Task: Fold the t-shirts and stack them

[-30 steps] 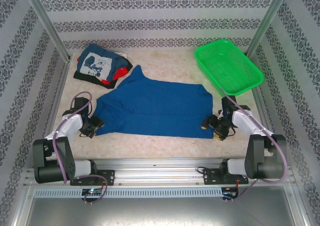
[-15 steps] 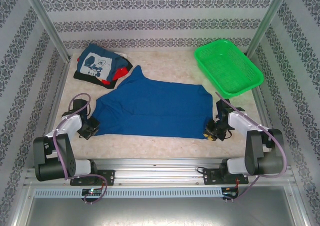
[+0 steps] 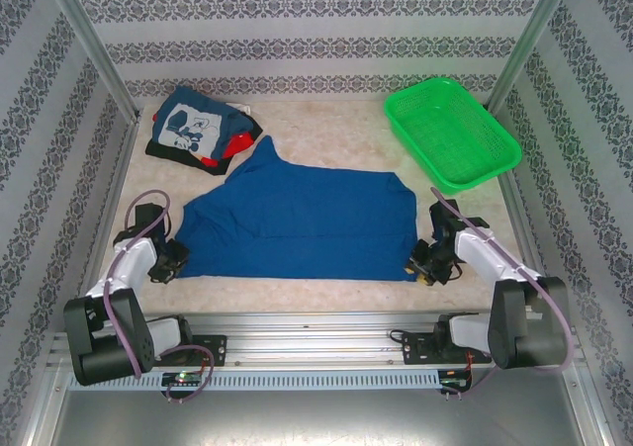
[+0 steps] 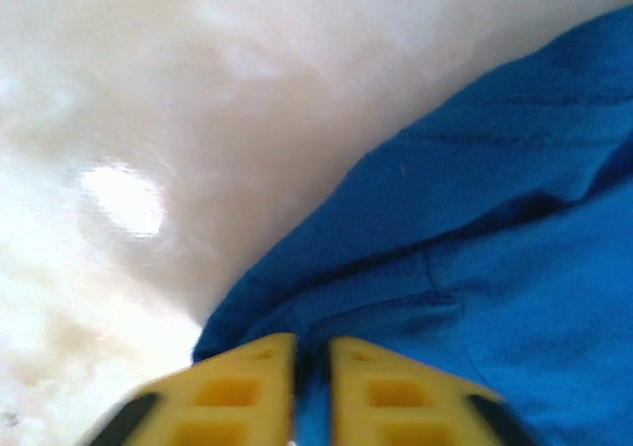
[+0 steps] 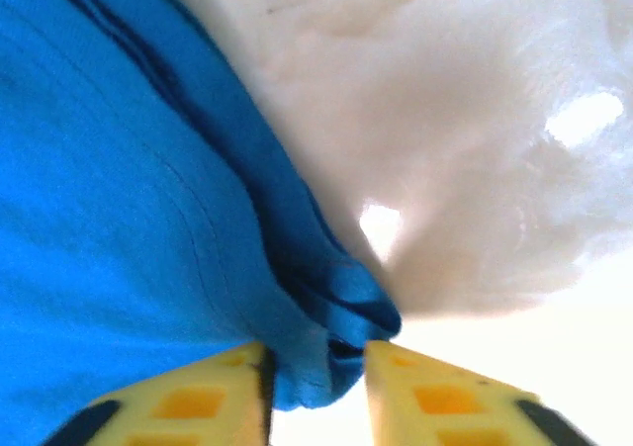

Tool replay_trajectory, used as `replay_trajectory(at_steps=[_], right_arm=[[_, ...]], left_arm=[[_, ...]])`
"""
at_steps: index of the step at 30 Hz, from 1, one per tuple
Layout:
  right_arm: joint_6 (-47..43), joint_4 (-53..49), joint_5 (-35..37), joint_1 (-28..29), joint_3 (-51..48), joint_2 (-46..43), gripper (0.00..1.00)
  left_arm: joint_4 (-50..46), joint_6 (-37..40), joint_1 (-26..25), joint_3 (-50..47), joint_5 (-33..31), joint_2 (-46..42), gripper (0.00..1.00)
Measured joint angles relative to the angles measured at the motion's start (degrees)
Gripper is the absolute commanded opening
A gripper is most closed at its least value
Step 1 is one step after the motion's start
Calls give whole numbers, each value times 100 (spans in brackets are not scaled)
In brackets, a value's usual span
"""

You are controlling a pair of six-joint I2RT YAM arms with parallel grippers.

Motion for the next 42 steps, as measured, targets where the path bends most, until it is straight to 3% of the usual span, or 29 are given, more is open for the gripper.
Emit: replay_trajectory(at_steps=[2,7,9,15,20,27,42], right_arm=[[2,-238,48,101,63,-168,51],[-162,-828,170,531,833,-533,71],[-332,-848,157,758,1204,-549,79],[-682,-498,-46,1276,1486,-531,91],[-892,-42,-179,1469,1484,-903,97],[-1104,238,-422,1467,1401,-1272,98],[-1191,227,-636,1224,1115,-1558,98]], left_arm=[[-190,-15,0,107,-101,-131,47],[-634,-2,-111,892,-321,-232,58],[-673,20,-466,1405,-437,-164,64],[-592,225,-1891,3064,-389,1084,66],[-649,619,-2605,4142,-260,2695,55],[-1008,1067,-2868,5051,-614,4319,40],[-1436,1513,-2874,5353,-1187,4841,33]])
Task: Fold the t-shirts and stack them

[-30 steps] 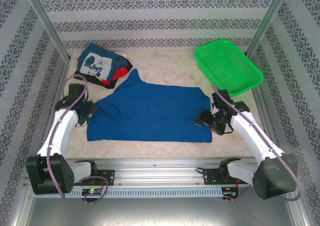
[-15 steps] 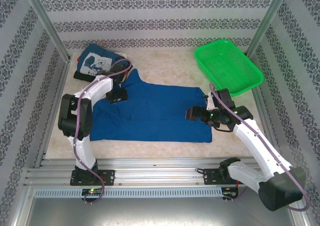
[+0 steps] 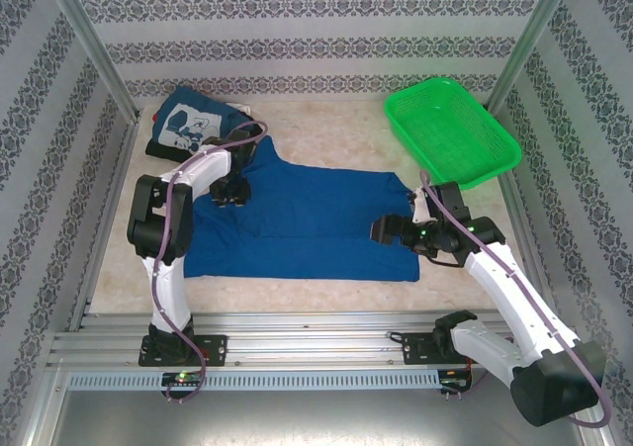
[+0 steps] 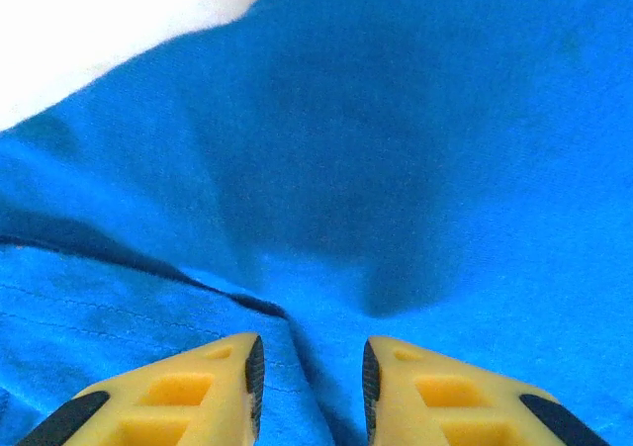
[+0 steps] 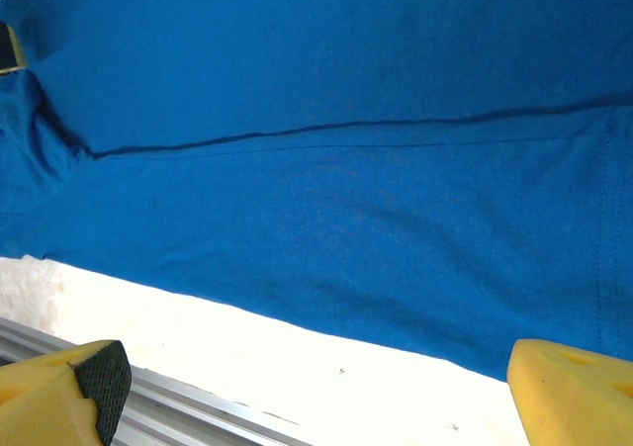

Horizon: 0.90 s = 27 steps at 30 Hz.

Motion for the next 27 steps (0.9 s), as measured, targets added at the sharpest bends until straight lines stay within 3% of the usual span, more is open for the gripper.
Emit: replay_trajectory(at_steps=[13,23,27], right_arm=[[2,4,-59,-146,-63,-20,98],[7,7,-59,-149,-181,-35,98],[15,9,-61,-184,-221,-59,98]], left_arm=[[7,87,-221,-208,24,267,25],[68,216,-223,-483,0,94,6],[85,219,-247,-487,7,66,4]])
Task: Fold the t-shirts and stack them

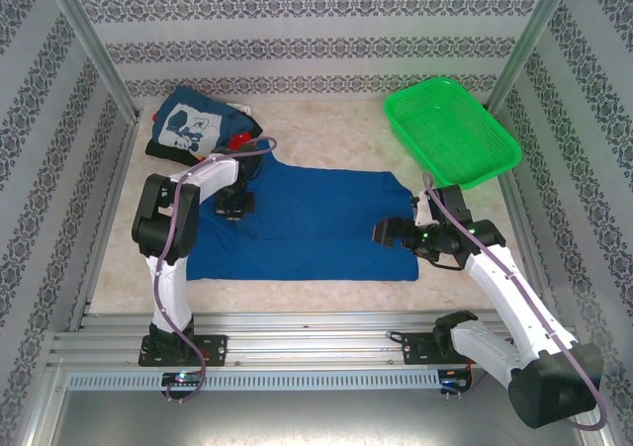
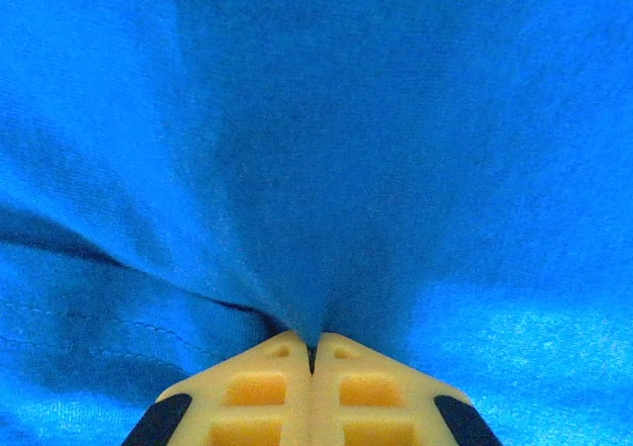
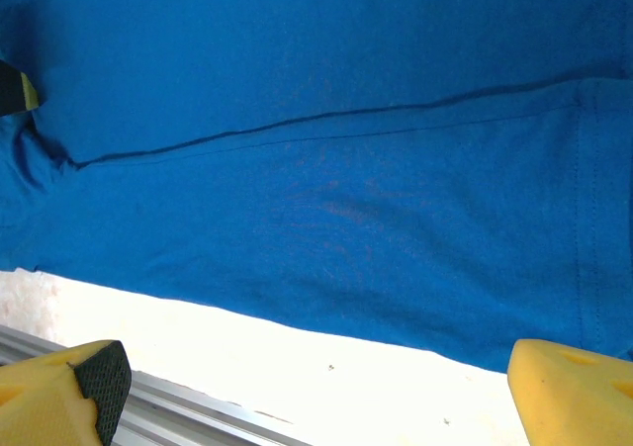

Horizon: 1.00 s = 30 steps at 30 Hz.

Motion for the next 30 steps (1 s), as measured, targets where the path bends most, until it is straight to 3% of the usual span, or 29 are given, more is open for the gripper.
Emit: replay_trajectory(at_steps=[7,10,13,22,30], right_arm=[[39,0,0,-2,-151,-4,98],[59,4,-2,-2,-162,-4,98],[81,11,-4,-2,-173,-2,98],[98,39,-63,-2,-223,0,98],[103,85,-111,-2,-225,61,98]], left_arm=[[116,59,-63,2,186,-81,6],[118,52,-79,2,164,-188,24],[127,31,-79,0,72,-356,33],[179,-9,214,-654,-284,-796,47],[286,-11,251,-579,39,-1320,52]])
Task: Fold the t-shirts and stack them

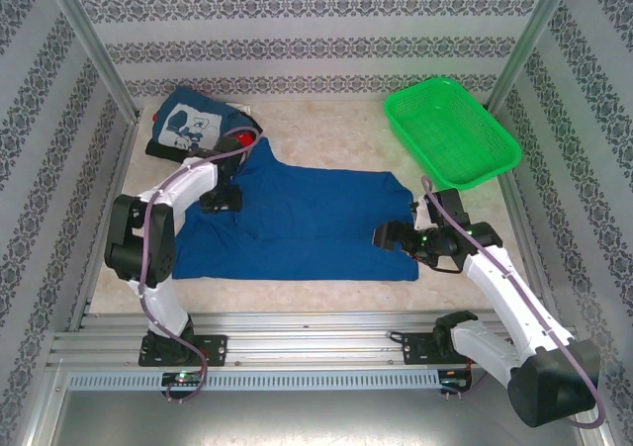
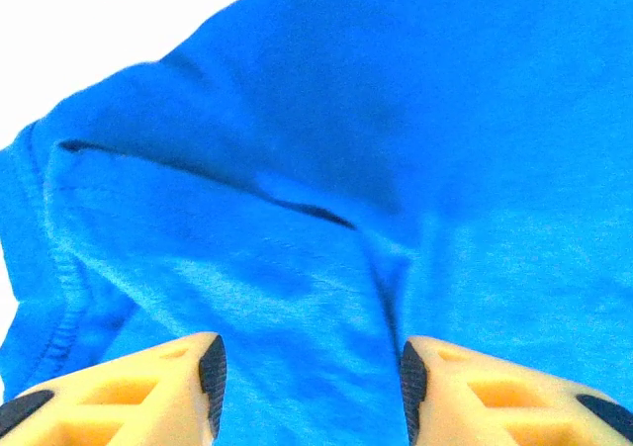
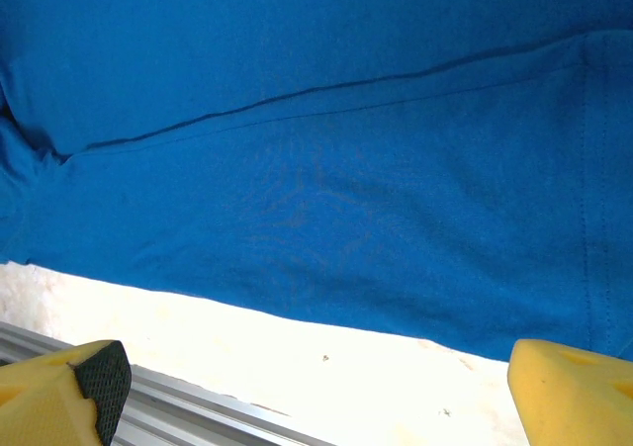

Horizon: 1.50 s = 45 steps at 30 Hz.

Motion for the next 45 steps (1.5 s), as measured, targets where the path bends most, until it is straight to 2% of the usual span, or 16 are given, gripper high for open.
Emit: replay_trajectory(at_steps=[3,9,15,28,34,45], right_arm=[[11,4,-13,0,-2,28,98],[17,24,-15,0,-83,22,98],[31,17,-15,0,-118,-61,98],[57,17,-13,-37,-173,-160,98],[57,20,-13,-37,-173,-160,98],[61,114,-13,-35,-173,-35,98]], left_arm=[[4,0,-114,164,59,72,51],[-11,-20,-186,177,90,393,36],[-131,4,-186,260,44,785,34],[-179,103,-256,122,-160,848,26],[-188,140,-260,-26,-199,861,13],[-181,149,-267,-37,-175,553,12]])
